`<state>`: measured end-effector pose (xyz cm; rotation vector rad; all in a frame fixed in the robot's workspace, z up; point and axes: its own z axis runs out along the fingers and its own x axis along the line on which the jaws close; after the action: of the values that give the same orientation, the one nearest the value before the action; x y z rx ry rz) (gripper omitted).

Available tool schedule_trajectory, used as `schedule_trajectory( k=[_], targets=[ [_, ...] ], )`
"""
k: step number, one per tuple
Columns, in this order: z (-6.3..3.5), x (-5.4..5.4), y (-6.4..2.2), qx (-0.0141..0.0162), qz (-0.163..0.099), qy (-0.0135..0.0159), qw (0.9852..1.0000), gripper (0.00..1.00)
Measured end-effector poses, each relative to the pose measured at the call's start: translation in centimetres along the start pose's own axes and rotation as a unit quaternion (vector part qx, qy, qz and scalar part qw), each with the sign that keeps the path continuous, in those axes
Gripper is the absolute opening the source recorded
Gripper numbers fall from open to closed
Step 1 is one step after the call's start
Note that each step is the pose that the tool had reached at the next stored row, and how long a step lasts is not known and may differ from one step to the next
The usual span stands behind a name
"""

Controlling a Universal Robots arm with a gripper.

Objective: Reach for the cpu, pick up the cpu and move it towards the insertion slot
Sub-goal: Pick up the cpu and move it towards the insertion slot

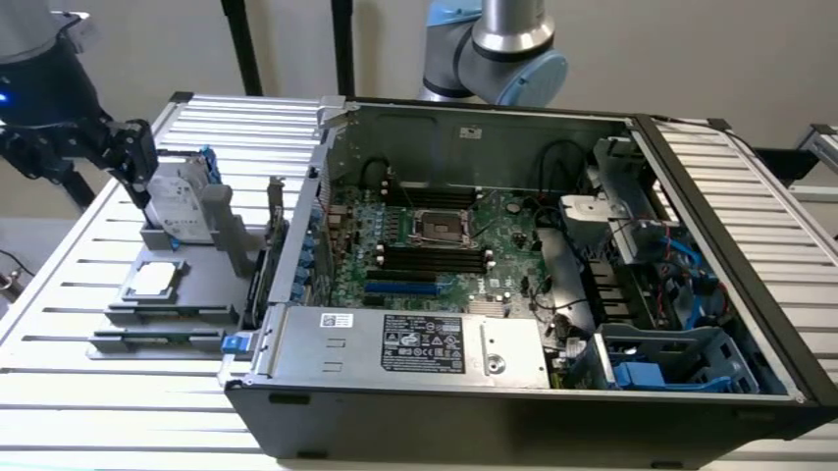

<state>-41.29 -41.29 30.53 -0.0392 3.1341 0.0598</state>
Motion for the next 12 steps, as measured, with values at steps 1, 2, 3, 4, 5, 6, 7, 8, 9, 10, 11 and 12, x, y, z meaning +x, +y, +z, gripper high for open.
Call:
schedule_trajectory(
  k=[1,2,3,4,5,6,7,8,9,10,11,12],
  targets=[
    [0.18,0.0,-0.09,0.0,0.0,0.0,1.0,0.65],
    [0.36,0.0,-0.19,0.0,0.0,0.0,1.0,0.65],
    [0.54,0.0,-0.29,0.0,0.0,0.0,1.0,0.65],
    [0.72,-0.1,-0.39,0.0,0.0,0.0,1.0,0.65],
    [0.89,-0.1,-0.51,0.0,0.0,0.0,1.0,0.65],
    [1.07,-0.1,-0.62,0.0,0.0,0.0,1.0,0.65],
    [1.25,-0.1,-0.74,0.0,0.0,0.0,1.0,0.65],
    [1.43,-0.1,-0.86,0.0,0.0,-0.0001,1.0,0.65],
    [1.6,-0.1,-0.96,0.0,0.0,0.0,1.0,0.65],
    [1.79,-0.1,-1.05,0.0,0.0,-0.0001,1.0,0.65],
    [1.96,-0.1,-1.14,0.0,0.0,0.0,1.0,0.65],
    [2.15,-0.1,-1.23,0.0,0.0,0.0,1.0,0.65]
  ],
)
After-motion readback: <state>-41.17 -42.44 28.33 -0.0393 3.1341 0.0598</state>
